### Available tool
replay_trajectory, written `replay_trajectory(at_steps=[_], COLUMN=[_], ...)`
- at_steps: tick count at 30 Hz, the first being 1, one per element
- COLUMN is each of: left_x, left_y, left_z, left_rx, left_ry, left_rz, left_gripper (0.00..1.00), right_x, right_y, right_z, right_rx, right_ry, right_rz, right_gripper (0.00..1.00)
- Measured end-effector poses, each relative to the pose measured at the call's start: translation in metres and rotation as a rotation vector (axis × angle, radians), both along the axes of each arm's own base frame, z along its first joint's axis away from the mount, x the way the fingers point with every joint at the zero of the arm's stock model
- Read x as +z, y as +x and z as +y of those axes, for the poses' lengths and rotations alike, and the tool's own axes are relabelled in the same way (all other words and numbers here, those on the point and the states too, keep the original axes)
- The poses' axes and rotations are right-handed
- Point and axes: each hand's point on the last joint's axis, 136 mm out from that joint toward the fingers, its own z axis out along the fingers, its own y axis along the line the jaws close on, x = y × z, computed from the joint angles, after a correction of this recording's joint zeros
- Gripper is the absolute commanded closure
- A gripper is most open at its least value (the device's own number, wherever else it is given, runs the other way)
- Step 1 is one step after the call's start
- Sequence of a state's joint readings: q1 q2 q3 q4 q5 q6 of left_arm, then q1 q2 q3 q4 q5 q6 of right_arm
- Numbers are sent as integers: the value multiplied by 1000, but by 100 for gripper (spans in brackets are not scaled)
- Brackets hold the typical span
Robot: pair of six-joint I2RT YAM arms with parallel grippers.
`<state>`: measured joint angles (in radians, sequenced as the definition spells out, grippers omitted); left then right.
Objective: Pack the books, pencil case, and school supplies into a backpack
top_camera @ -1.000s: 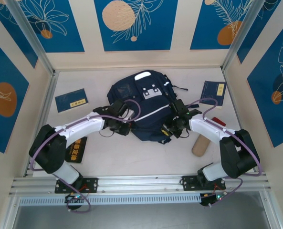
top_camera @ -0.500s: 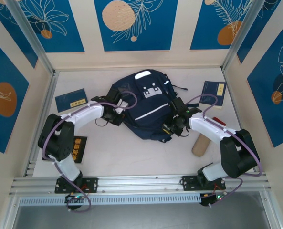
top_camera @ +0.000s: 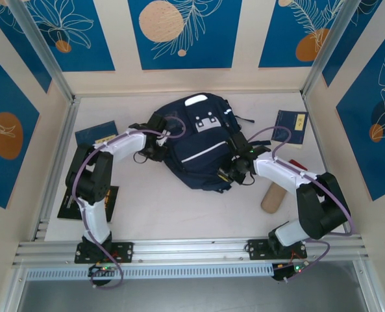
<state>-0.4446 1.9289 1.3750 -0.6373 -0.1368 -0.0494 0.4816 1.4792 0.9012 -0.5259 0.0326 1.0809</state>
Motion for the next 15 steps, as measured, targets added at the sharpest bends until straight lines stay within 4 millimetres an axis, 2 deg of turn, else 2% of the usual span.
replay_trajectory(at_steps=[4,6,9,12,15], left_x=[8,10,12,19,29], left_y=[19,30,45,56,60], left_z=[4,9,15,21,26], left_rx=[54,88,128,173,207], left_ry=[-2,-7,-9,-15,-29], left_rz=[-37,-53,-69,-88,-107], left_gripper=[99,94,83,65,46], right_x=[-1,-1,2,8,18], right_y=[6,10,18,23,24], right_z=[19,30,45,53,54], right_rx=[19,26,33,44,51], right_ry=[52,78,107,124,129], right_rz=[3,7,0,-20,-48], right_gripper=[91,88,71,50,38])
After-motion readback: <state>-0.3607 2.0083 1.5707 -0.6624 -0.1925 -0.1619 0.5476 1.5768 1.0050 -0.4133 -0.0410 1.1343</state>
